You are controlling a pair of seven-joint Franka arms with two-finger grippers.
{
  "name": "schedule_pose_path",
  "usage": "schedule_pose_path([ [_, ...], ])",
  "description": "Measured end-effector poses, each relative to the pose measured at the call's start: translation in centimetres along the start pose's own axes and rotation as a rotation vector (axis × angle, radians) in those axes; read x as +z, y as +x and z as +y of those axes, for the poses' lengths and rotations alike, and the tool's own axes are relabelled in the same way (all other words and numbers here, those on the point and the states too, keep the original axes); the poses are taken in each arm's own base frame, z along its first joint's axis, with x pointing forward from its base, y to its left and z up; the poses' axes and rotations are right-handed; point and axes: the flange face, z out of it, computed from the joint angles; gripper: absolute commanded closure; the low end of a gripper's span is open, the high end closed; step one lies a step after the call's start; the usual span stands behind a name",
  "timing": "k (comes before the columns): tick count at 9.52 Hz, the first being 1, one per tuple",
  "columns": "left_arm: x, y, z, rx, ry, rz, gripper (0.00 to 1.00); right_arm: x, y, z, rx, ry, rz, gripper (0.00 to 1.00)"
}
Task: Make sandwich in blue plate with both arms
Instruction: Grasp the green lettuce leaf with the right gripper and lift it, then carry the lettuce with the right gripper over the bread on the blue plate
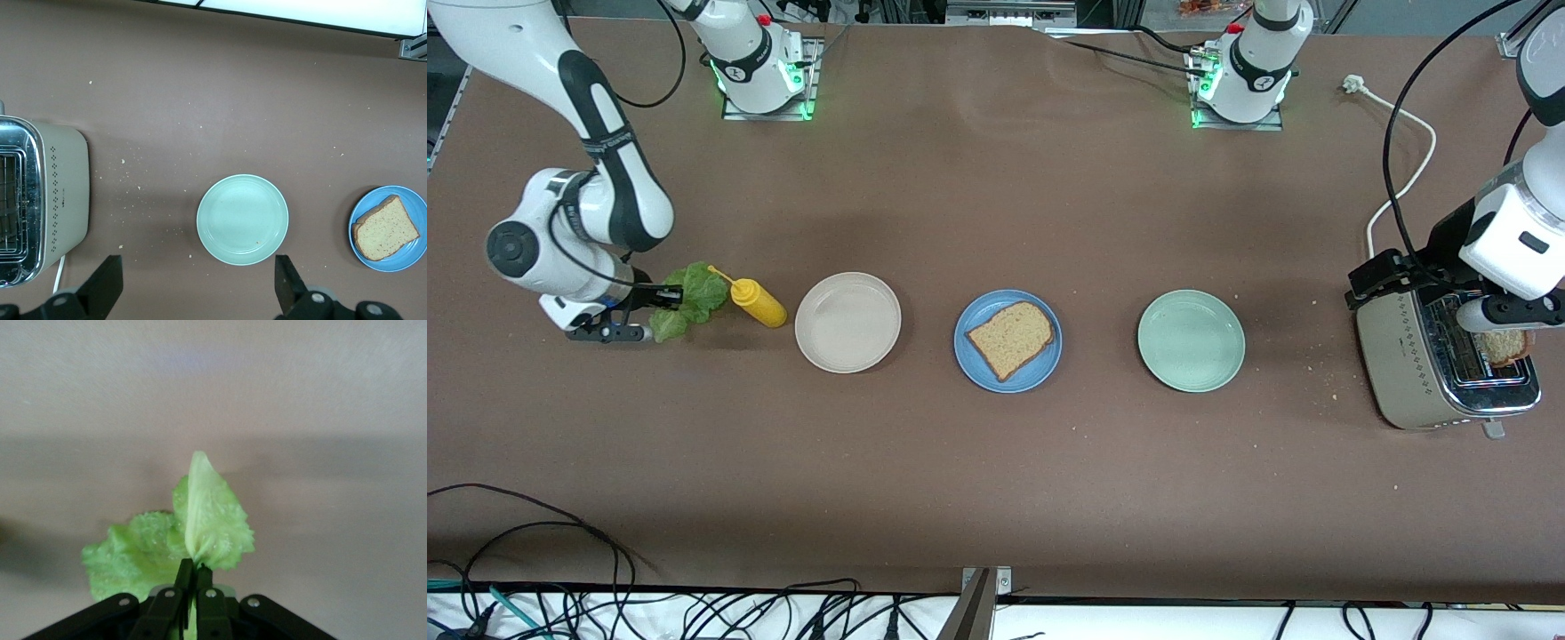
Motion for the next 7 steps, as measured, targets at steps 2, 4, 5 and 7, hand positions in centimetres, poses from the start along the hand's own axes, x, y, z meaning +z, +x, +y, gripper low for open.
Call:
schedule_pose_path([
  [2,0.0,0.0,0.0,0.0,0.0,0.0,0.0,-6.7,2.6,0.4,-0.027,0.01,-0.063,1.0],
  [4,0.0,0.0,0.0,-0.001,0.0,0.0,0.0,-13.4,4.4,-0.2,-0.062,0.013,-0.065,1.0],
  [5,0.0,0.0,-0.1,-0.001,0.0,0.001,0.0,-16.3,5.0,-1.2,-0.086,0.017,-0.068,1.0],
  [7,-0.1,0.0,0.0,0.0,0.0,0.001,0.0,-22.2,5.4,-4.0,-0.136,0.026,-0.078,1.0],
])
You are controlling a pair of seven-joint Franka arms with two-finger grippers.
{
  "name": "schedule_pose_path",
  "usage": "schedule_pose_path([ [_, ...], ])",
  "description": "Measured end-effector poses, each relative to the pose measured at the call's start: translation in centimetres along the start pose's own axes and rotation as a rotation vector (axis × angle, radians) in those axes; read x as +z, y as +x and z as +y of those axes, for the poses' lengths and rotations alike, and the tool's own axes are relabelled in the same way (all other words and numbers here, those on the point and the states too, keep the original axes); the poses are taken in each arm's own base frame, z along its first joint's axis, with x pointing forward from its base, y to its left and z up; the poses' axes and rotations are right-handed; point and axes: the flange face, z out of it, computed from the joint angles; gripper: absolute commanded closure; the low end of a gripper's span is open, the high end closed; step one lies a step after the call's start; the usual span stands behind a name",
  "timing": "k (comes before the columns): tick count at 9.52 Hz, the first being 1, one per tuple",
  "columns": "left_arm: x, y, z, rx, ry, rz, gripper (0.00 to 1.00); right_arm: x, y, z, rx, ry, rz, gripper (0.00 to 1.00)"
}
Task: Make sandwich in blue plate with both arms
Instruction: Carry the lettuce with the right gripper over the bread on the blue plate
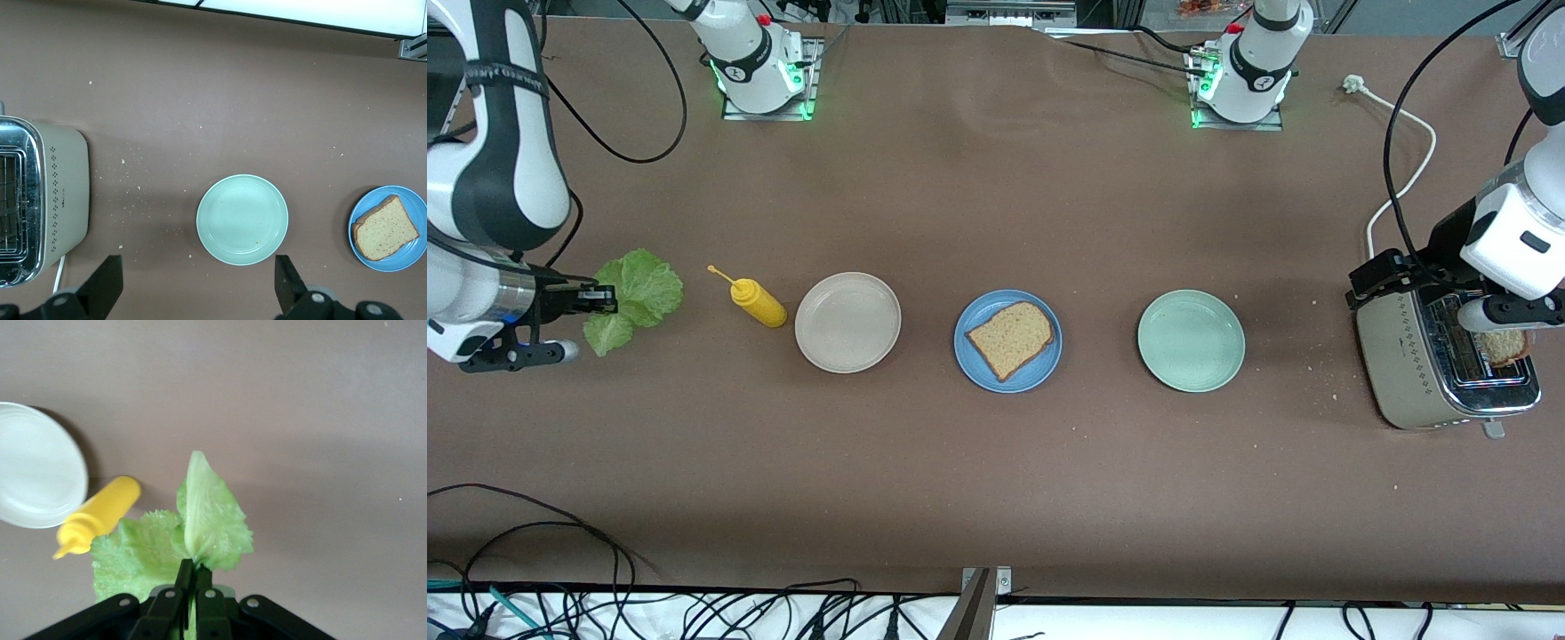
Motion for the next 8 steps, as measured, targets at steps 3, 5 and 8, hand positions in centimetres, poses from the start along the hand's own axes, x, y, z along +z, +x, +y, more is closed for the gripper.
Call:
schedule_pose_path([
  [3,0.0,0.0,0.1,0.002,0.0,-0.001,0.0,-2.9,0.9,-7.6,0.024,0.091,0.022,1.0],
  [5,0.0,0.0,0.1,0.003,0.0,-0.001,0.0,-2.4,1.3,-14.2,0.127,0.118,0.003,1.0],
  [8,0.0,-0.1,0.2,0.003,0.0,-0.002,0.0,-0.1,1.9,-28.3,0.28,0.124,0.04,1.0],
])
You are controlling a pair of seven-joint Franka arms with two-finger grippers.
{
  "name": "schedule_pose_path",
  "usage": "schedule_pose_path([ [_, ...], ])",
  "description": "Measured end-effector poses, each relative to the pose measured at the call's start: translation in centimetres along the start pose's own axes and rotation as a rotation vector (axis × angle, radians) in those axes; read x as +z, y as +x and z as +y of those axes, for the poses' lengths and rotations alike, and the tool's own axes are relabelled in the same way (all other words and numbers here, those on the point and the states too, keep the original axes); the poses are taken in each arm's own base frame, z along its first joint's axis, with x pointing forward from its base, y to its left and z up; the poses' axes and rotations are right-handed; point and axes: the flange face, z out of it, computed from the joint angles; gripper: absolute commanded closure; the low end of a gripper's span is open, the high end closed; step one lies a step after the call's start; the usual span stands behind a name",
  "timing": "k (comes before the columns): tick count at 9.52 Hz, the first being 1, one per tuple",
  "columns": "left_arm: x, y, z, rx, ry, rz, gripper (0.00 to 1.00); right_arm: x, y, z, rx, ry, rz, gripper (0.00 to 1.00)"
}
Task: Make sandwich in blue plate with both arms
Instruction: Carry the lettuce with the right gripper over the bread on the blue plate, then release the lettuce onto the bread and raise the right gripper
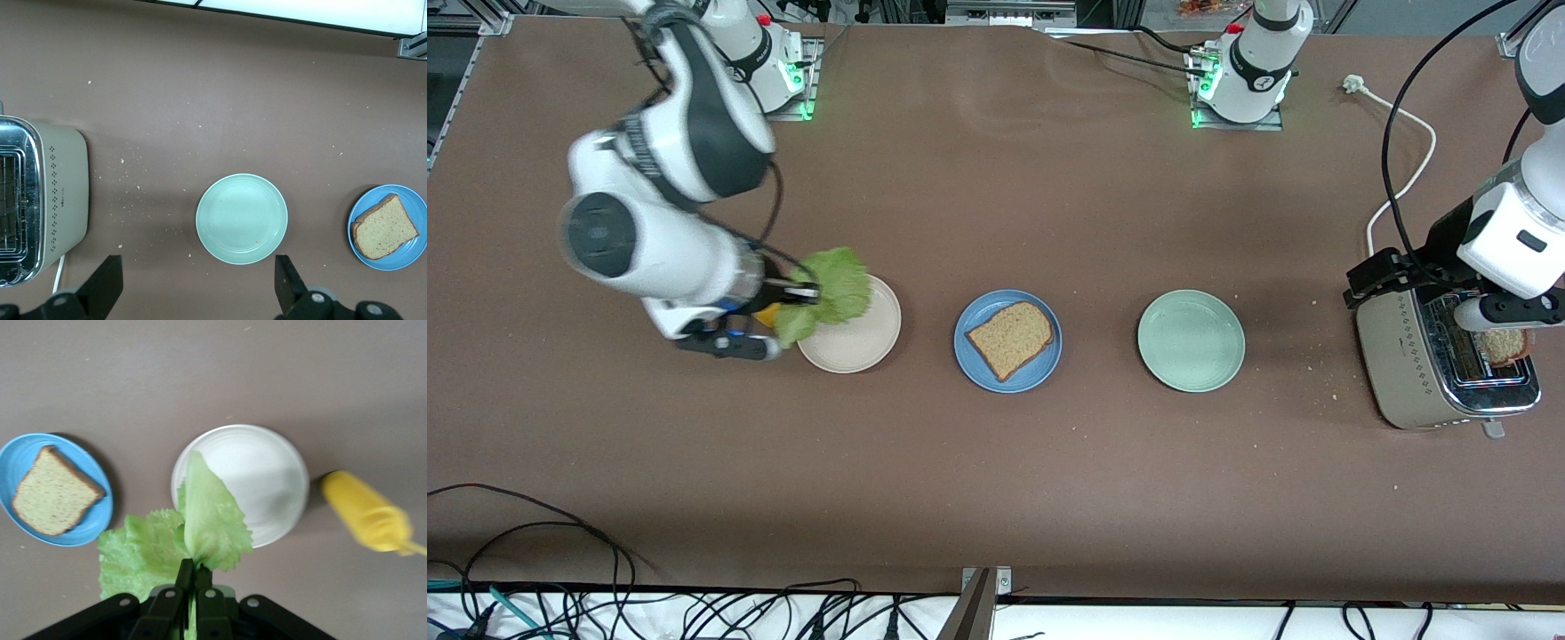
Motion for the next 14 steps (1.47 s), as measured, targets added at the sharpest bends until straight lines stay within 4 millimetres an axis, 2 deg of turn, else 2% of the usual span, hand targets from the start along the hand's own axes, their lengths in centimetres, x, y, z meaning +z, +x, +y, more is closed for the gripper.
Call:
schedule_pose_path([
  [1,0.0,0.0,-0.1,-0.002,0.0,0.0,0.0,1.7,-1.1,-3.8,0.038,0.013,0.024,1.0],
  [2,0.0,0.0,-0.2,-0.003,0.001,0.0,0.0,3.7,-1.9,-6.8,0.072,0.03,0.041,1.0],
  [4,0.0,0.0,-0.2,-0.004,0.001,0.0,0.0,8.2,-3.2,-12.1,0.145,0.079,0.075,1.0],
  [6,0.0,0.0,-0.2,-0.003,0.001,0.0,0.0,13.4,-5.6,-17.8,0.234,0.159,0.114,1.0],
  [7,-0.1,0.0,-0.2,-0.003,0.001,0.0,0.0,16.0,-6.5,-19.9,0.267,0.199,0.128,0.95],
  [8,-0.1,0.0,-0.2,-0.004,0.001,0.0,0.0,18.6,-7.0,-21.0,0.281,0.216,0.129,0.33],
  [9,-0.1,0.0,-0.2,-0.004,0.001,0.0,0.0,20.7,-7.3,-21.5,0.283,0.212,0.12,0.0],
  [10,-0.1,0.0,-0.2,-0.003,0.001,0.0,0.0,22.0,-7.4,-21.5,0.296,0.202,0.11,0.0],
  [11,-0.1,0.0,0.0,0.0,0.0,0.0,0.0,22.3,-7.2,-21.3,0.314,0.199,0.108,0.0],
  [13,0.0,0.0,0.2,0.003,0.0,0.0,0.0,21.4,-6.6,-21.2,0.321,0.21,0.124,0.0],
  [14,0.0,0.0,0.2,0.003,0.0,0.0,0.0,20.1,-6.1,-20.9,0.325,0.219,0.147,0.0],
])
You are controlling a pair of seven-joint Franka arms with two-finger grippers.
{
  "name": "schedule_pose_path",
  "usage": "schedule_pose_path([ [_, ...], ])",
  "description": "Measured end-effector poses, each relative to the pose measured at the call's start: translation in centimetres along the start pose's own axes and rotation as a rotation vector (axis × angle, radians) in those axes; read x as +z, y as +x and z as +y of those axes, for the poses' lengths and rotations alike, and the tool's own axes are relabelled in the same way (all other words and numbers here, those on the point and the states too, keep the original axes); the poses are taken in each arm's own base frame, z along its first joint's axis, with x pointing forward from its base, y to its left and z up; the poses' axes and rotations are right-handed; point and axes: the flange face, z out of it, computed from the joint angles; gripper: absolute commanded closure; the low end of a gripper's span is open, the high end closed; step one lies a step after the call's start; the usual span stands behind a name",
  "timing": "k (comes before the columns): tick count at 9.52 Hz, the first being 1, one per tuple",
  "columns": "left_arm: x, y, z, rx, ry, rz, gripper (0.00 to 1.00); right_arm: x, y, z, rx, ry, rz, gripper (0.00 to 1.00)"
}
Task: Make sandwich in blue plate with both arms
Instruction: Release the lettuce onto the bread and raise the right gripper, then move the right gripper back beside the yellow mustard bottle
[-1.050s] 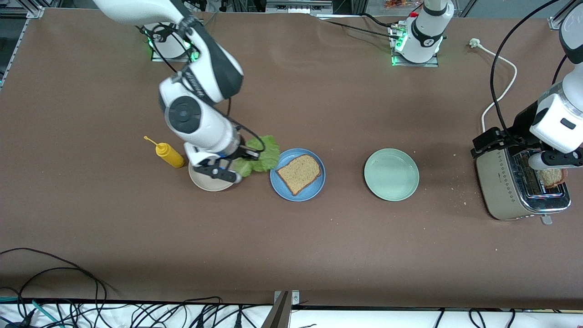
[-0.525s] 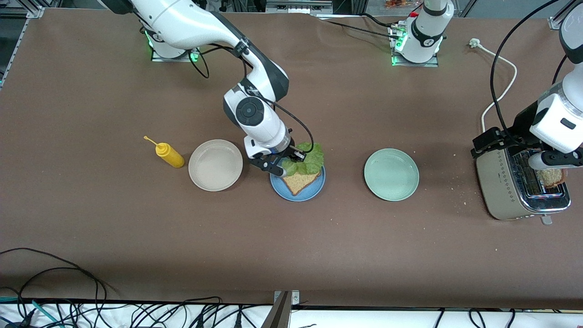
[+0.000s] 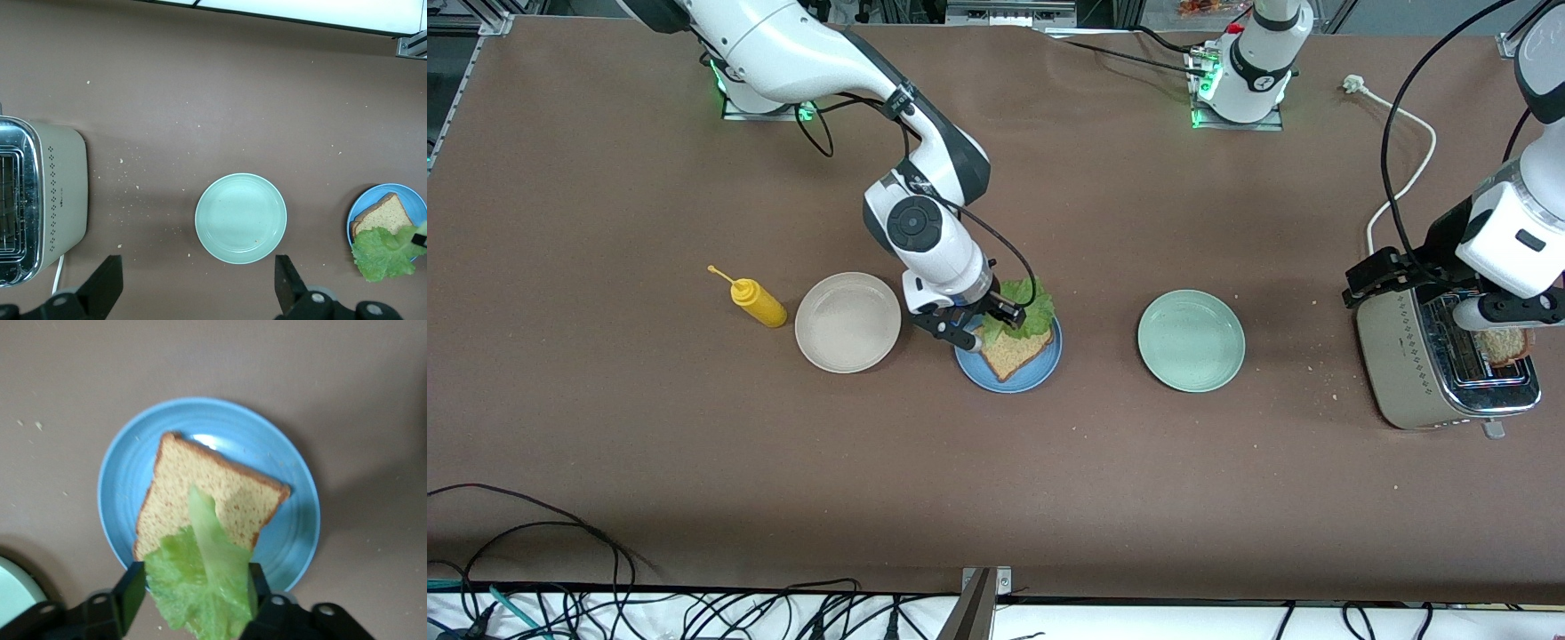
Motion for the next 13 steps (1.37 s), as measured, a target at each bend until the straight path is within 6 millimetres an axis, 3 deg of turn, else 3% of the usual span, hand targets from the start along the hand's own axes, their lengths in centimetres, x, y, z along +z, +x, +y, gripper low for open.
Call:
schedule_pose_path([
  [3,0.0,0.0,0.0,0.0,0.0,0.0,0.0,-5.0,3.0,0.6,-0.043,-0.06,0.099,0.0],
  [6,0.0,0.0,0.0,0.0,0.0,0.0,0.0,-9.5,6.4,2.9,-0.198,-0.202,0.152,0.0],
  [8,0.0,0.0,0.0,0.0,0.0,0.0,0.0,-13.4,10.5,6.8,-0.337,-0.356,0.109,0.0],
  [10,0.0,0.0,0.0,0.0,0.0,-0.001,0.0,-18.9,14.4,11.8,-0.453,-0.467,0.035,0.0],
  [11,0.0,0.0,0.0,0.0,0.0,-0.001,0.0,-21.5,15.5,14.5,-0.498,-0.481,0.01,0.0],
  [13,0.0,0.0,0.0,0.0,0.0,-0.001,0.0,-24.4,15.6,21.0,-0.553,-0.475,-0.037,0.0],
])
